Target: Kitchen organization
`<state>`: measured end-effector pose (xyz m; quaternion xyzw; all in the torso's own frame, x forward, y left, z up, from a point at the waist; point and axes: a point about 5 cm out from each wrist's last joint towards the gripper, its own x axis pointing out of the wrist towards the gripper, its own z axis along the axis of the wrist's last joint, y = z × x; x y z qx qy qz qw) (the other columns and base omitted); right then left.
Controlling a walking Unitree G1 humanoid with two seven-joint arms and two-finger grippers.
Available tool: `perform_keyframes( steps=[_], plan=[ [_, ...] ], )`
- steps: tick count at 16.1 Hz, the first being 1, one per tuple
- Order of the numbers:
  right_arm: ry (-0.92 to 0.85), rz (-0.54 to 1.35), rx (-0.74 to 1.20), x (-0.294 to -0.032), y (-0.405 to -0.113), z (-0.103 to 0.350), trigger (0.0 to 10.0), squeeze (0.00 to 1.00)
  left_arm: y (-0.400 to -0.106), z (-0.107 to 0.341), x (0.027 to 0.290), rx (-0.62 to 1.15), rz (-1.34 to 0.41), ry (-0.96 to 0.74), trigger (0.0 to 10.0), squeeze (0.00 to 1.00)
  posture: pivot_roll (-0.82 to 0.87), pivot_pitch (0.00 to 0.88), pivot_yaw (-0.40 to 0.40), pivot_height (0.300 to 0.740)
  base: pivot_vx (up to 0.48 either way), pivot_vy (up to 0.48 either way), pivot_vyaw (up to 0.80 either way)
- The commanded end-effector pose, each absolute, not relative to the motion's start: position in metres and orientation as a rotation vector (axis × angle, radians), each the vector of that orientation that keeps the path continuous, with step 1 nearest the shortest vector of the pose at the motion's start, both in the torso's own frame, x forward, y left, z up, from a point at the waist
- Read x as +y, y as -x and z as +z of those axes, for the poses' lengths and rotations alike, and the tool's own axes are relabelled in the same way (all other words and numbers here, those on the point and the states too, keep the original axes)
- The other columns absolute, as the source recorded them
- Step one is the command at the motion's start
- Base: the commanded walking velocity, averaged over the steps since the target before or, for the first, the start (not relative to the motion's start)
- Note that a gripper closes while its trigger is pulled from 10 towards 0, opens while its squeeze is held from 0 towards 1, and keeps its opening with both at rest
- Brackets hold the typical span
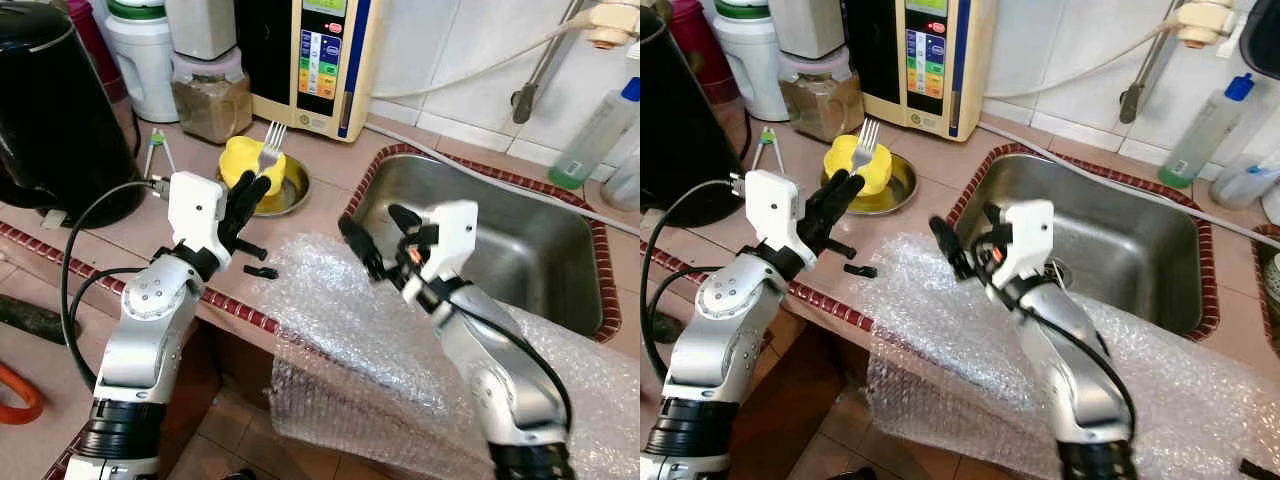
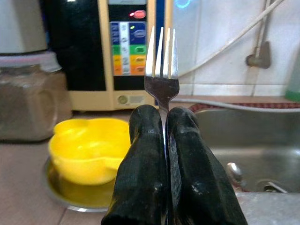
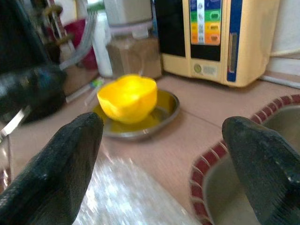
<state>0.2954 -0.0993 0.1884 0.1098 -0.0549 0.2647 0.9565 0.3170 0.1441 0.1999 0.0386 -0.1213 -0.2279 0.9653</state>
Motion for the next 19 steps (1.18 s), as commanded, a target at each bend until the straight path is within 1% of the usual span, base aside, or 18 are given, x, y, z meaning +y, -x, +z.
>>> perform_keyframes(
  steps=[1,3,8,11,17,18,19],
  plan=[
    [-0.262,0.518,-0.125,-0.102,-0.299,0.191,10.0,0.0,-0.316,0.205,0.135,-0.273,-0.522,-0.084,0.0,0.0,0.06,0.102,-0.059,0.74,0.0,0.0,0.0],
    [-0.384,0.536,-0.168,-0.097,-0.302,0.204,10.0,0.0,-0.315,0.206,0.122,-0.279,-0.622,-0.094,0.0,0.0,0.06,0.099,-0.058,0.74,0.0,0.0,0.0],
    [-0.541,0.55,-0.209,-0.1,-0.305,0.216,10.0,0.0,-0.316,0.206,0.105,-0.274,-0.722,-0.08,0.0,0.0,0.05,0.095,-0.055,0.74,0.0,0.0,0.0],
    [-0.579,0.558,-0.196,-0.096,-0.307,0.215,10.0,0.0,-0.311,0.204,0.097,-0.271,-0.771,-0.068,0.0,0.0,0.05,0.095,-0.056,0.74,0.0,0.0,0.0],
    [-0.643,0.636,-0.188,-0.07,-0.322,0.222,10.0,0.0,-0.307,0.204,0.091,-0.274,-0.807,-0.049,0.0,0.0,0.05,0.101,-0.058,0.74,0.0,0.0,0.0],
    [-0.658,0.638,-0.204,-0.064,-0.328,0.229,0.0,0.0,-0.305,0.205,0.09,-0.278,-0.812,-0.048,0.0,0.0,0.06,0.101,-0.059,0.74,0.0,0.0,0.0],
    [-0.664,0.637,-0.213,-0.062,-0.33,0.232,0.0,0.0,-0.305,0.205,0.09,-0.28,-0.807,-0.046,0.0,0.0,0.06,0.102,-0.061,0.74,0.0,0.0,0.0]
  ],
)
